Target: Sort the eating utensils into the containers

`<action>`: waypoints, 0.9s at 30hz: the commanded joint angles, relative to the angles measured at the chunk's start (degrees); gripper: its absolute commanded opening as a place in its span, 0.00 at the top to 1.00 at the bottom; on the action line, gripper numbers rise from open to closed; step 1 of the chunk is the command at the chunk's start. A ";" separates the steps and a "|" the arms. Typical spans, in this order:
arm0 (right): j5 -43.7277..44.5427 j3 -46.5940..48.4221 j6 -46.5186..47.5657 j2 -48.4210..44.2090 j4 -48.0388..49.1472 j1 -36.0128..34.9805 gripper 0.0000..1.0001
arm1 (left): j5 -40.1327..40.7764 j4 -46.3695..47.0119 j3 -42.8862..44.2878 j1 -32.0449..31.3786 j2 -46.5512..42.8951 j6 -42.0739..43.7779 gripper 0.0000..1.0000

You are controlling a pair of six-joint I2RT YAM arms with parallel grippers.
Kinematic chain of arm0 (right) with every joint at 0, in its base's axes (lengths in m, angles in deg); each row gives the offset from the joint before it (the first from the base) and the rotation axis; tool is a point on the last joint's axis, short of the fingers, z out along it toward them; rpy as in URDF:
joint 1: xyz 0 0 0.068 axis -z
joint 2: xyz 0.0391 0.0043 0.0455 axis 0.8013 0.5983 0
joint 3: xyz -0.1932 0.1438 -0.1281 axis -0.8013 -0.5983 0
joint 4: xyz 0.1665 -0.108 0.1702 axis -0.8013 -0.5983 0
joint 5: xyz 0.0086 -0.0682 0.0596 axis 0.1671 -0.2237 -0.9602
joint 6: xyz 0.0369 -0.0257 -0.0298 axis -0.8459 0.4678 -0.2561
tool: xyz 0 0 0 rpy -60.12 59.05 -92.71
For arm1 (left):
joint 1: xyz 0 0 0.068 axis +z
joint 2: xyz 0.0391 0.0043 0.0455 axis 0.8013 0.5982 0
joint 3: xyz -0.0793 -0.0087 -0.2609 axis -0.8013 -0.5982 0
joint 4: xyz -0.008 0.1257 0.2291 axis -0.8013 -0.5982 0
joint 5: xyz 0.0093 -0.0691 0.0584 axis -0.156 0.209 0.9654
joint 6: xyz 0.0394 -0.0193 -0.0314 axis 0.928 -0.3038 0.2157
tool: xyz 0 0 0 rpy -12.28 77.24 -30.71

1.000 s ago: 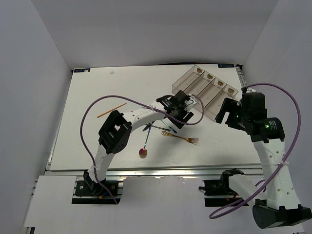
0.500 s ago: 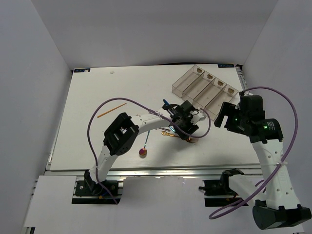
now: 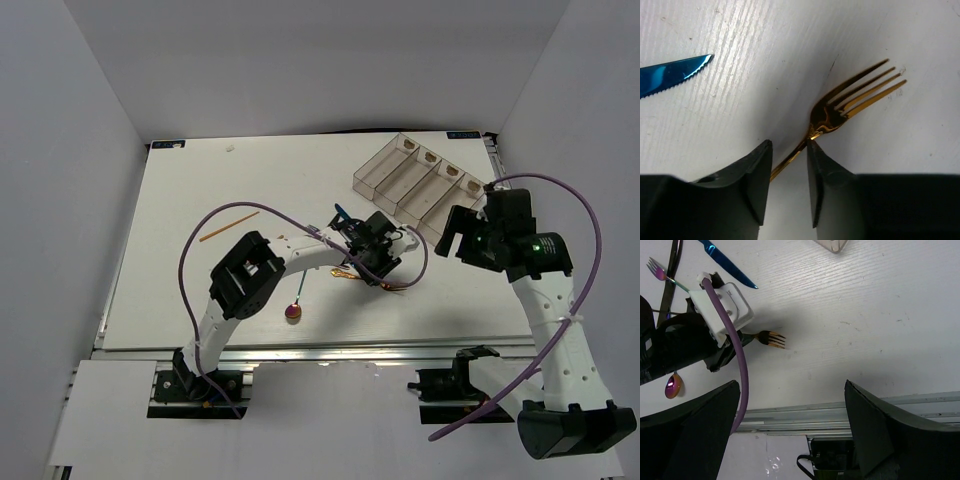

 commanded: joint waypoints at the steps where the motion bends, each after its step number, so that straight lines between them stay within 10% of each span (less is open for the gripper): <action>1: -0.88 1.62 0.61 0.74 2.84 -0.23 0.11 | 1.47 -0.52 -4.58 -1.71 0.24 -0.86 0.58; 13: -0.96 1.71 -0.36 1.18 4.95 -0.32 0.11 | 7.18 2.82 -12.76 -6.45 -0.11 -4.28 0.78; 17: -0.35 1.53 -0.97 0.48 5.21 -0.23 0.11 | 8.15 1.33 -12.15 -7.42 0.23 -7.52 1.00; 27: -2.02 0.92 -7.30 -1.63 6.09 -0.14 0.11 | 17.10 -5.17 -2.59 -7.60 -0.46 -19.21 1.00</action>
